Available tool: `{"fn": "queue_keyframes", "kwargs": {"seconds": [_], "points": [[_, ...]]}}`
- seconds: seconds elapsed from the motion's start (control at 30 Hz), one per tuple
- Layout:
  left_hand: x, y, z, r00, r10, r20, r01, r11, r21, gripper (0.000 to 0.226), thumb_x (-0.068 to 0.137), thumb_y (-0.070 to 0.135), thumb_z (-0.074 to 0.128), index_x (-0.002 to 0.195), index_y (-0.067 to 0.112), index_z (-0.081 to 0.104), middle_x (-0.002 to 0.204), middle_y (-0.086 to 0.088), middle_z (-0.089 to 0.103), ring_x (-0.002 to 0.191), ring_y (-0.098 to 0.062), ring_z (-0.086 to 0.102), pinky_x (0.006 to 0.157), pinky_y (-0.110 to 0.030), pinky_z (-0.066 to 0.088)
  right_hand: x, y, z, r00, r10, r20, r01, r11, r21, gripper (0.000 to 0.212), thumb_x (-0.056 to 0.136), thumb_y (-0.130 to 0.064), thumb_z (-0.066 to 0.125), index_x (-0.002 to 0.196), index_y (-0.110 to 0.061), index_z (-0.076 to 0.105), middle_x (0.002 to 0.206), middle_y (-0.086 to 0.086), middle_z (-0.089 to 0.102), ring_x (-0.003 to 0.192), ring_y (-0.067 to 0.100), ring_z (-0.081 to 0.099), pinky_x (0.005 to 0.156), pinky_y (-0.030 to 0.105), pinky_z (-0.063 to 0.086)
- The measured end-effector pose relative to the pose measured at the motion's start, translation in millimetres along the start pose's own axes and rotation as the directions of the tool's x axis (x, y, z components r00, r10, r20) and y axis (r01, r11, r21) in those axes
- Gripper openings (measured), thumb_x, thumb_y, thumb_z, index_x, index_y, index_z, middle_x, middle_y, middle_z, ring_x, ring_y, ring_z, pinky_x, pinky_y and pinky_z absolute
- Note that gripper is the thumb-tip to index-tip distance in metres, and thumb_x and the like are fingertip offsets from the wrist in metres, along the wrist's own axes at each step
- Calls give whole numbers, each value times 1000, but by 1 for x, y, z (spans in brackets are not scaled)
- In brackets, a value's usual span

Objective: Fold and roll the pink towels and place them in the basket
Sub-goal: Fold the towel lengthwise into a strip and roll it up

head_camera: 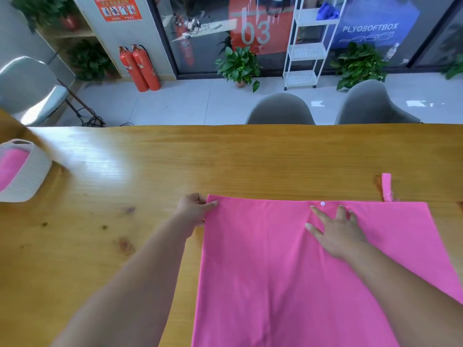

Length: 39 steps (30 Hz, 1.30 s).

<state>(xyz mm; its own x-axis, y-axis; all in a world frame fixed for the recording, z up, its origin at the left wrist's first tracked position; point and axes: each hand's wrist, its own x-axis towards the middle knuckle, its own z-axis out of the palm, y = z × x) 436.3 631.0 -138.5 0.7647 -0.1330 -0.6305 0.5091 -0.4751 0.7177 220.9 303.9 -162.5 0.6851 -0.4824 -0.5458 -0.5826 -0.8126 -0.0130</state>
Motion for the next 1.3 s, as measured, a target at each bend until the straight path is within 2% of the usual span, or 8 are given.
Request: {"fn": "queue_keyframes", "kwargs": {"seconds": [0.17, 0.33, 0.47, 0.63, 0.8, 0.93, 1.13, 1.3], "points": [[-38, 49, -18, 849, 140, 509, -55, 982, -178, 24, 89, 17, 82, 85, 15, 59, 81, -4, 67, 73, -15, 67, 76, -38, 61, -3, -1, -17, 999, -12, 39, 11, 1000, 3, 67, 98, -79, 19, 160, -61, 4, 171, 20, 7, 153, 48, 15, 120, 57, 33], [-34, 55, -18, 959, 271, 84, -281, 863, 419, 26, 88, 18, 86, 84, 8, 62, 74, -10, 73, 64, -25, 76, 69, -51, 66, -6, -1, -22, 996, -23, 86, 24, 1000, -8, 64, 101, -76, 21, 160, -60, 4, 173, 18, 1, 156, 49, 10, 121, 59, 29], [-59, 72, -16, 822, 242, 516, -231, 969, -86, 22, 91, 19, 81, 92, 10, 62, 86, -16, 72, 81, -27, 74, 76, -42, 64, -2, 2, -21, 995, -49, 82, 52, 998, -32, 67, 98, -78, 19, 160, -60, 1, 171, 24, 4, 154, 50, 13, 124, 58, 28], [-32, 57, -30, 953, 285, 105, -298, 804, 514, 26, 89, 26, 85, 85, 8, 67, 73, -4, 75, 65, -18, 76, 75, -49, 66, -8, -1, -23, 996, -39, 84, 42, 999, -31, 63, 102, -75, 22, 160, -61, 1, 173, 17, -3, 156, 48, 9, 120, 58, 32], [-29, 55, -23, 928, 277, 250, -296, 954, 41, 21, 92, 23, 84, 88, 9, 68, 78, -4, 68, 75, -18, 67, 76, -35, 60, -6, -4, -21, 997, -35, 75, 39, 998, -41, 65, 102, -74, 23, 160, -60, -1, 173, 15, -1, 155, 46, 12, 117, 57, 37], [3, 29, -17, 915, 376, -148, -241, 803, 545, 14, 93, 31, 78, 85, 23, 70, 83, 2, 72, 83, -24, 69, 69, -32, 51, -3, -5, -17, 998, -30, 49, 34, 997, -63, 68, 100, -77, 23, 160, -59, -3, 172, 17, 1, 153, 47, 15, 115, 57, 39], [-4, -6, 40, 770, 590, -242, -223, 605, 764, 28, 99, 30, 62, 127, 26, 62, 132, -6, 53, 123, -31, 49, 100, -47, 44, 2, -4, -2, 1000, -26, -18, 23, 990, -142, 73, 100, -76, 26, 162, -55, -7, 164, 22, 12, 143, 45, 27, 112, 55, 44], [-22, -76, 77, 757, 621, 204, -459, 284, 842, 63, 106, 59, 39, 162, 32, 33, 175, -6, 17, 161, -31, 13, 129, -52, 21, -7, -6, 19, 990, -21, -143, -4, 985, -175, 76, 98, -78, 19, 161, -50, -15, 169, 25, 5, 151, 49, 14, 120, 59, 31]]}}
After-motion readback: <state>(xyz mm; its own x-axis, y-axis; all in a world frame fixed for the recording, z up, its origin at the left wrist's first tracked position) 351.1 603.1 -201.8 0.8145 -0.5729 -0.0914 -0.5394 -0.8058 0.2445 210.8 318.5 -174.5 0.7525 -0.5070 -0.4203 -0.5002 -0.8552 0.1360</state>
